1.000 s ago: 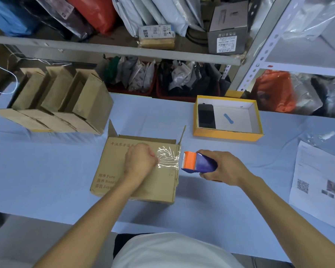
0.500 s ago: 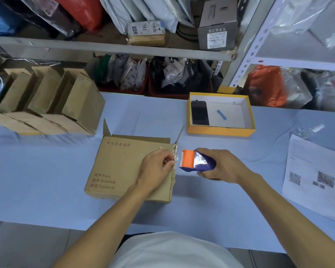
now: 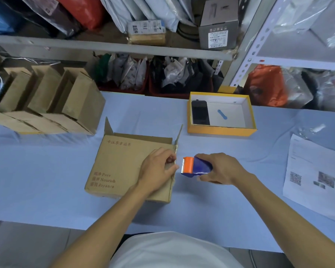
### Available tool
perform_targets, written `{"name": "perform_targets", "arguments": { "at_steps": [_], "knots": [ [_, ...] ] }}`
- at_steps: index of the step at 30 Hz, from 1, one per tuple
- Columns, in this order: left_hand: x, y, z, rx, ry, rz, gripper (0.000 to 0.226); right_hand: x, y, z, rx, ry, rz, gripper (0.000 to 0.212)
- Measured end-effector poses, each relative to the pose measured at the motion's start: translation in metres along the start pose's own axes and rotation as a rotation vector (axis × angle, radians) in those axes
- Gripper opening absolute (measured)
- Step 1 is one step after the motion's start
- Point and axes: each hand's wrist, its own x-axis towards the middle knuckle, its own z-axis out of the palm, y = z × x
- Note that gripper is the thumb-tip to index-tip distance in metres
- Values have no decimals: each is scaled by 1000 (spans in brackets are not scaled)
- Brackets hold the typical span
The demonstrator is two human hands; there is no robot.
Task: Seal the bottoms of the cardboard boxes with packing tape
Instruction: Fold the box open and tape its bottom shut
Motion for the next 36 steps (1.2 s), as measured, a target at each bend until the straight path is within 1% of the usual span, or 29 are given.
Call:
{"name": "perform_targets", "arguments": {
  "at_steps": [2,4,6,7,8,11,15,17,19,21,23,27,29,31,33,36],
  "knots": [
    [1,3,1,17,-28,14,10,12,-9,3,4,-21,41,69],
    [2,5,2,31,-37,-2,12,22,-19,9,-17,-64,100,65],
    [3,4,2,41,-31,-18,13,26,-25,25,-124,-133,89,59],
    [3,4,3,39,-30,-19,13,24,-27,34,-137,-145,89,57],
    [2,4,2,34,-26,-18,13,21,-27,41,-95,-134,110,57],
    [2,5,1,23,-24,-18,13,11,-23,39,41,-29,165,59],
    [2,7,-1,82,-77,12,11,-10,-16,15,203,201,118,67],
    [2,7,-2,105,-108,34,13,-21,-15,6,245,248,92,70],
    [3,9,-4,92,-152,35,16,-29,-14,1,341,270,84,68],
    [5,14,-8,20,-160,11,20,-35,-13,-1,458,299,66,67],
    [7,19,-12,-127,-124,-50,22,-40,-17,-4,515,311,27,67],
    [6,29,-17,-469,-195,-251,17,-46,-30,-7,539,296,-27,70],
    [4,31,-18,-590,-191,-343,13,-48,-35,-7,525,283,-34,71],
    [1,31,-22,-662,-186,-409,14,-49,-38,-7,507,280,-32,73],
    [-3,29,-25,-732,-192,-460,9,-50,-41,-6,505,289,-40,74],
    [-7,29,-30,-788,-142,-505,9,-50,-46,-7,496,289,-51,74]
  ]
}}
